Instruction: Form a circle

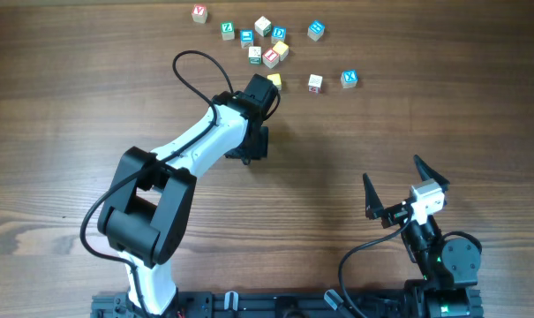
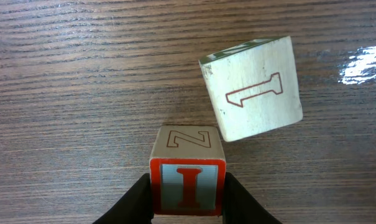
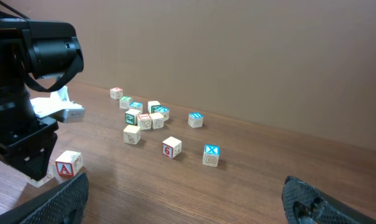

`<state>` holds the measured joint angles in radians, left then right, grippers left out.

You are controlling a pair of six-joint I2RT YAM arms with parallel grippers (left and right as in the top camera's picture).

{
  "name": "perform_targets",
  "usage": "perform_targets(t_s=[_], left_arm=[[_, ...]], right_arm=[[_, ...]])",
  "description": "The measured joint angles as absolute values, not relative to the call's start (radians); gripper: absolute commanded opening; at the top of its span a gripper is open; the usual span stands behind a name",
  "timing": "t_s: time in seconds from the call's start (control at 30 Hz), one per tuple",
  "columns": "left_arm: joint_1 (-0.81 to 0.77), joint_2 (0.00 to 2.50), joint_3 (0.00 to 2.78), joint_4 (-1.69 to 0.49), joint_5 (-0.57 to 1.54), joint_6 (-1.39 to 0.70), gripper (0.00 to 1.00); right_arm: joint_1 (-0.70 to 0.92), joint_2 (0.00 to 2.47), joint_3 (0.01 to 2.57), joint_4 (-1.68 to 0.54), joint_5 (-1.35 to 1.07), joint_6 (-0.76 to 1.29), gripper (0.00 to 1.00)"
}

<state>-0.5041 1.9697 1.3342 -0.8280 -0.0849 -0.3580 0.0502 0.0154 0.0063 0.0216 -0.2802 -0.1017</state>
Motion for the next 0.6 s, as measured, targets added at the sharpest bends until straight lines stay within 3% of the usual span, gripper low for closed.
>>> perform_targets(t_s=[0.6], left_arm=[[-0.504,1.97,1.334,-0.822,-0.131,-0.362,0.34]], right_arm=[[0.05,0.015,0.006,0.022,-0.281,-0.102,1.0]])
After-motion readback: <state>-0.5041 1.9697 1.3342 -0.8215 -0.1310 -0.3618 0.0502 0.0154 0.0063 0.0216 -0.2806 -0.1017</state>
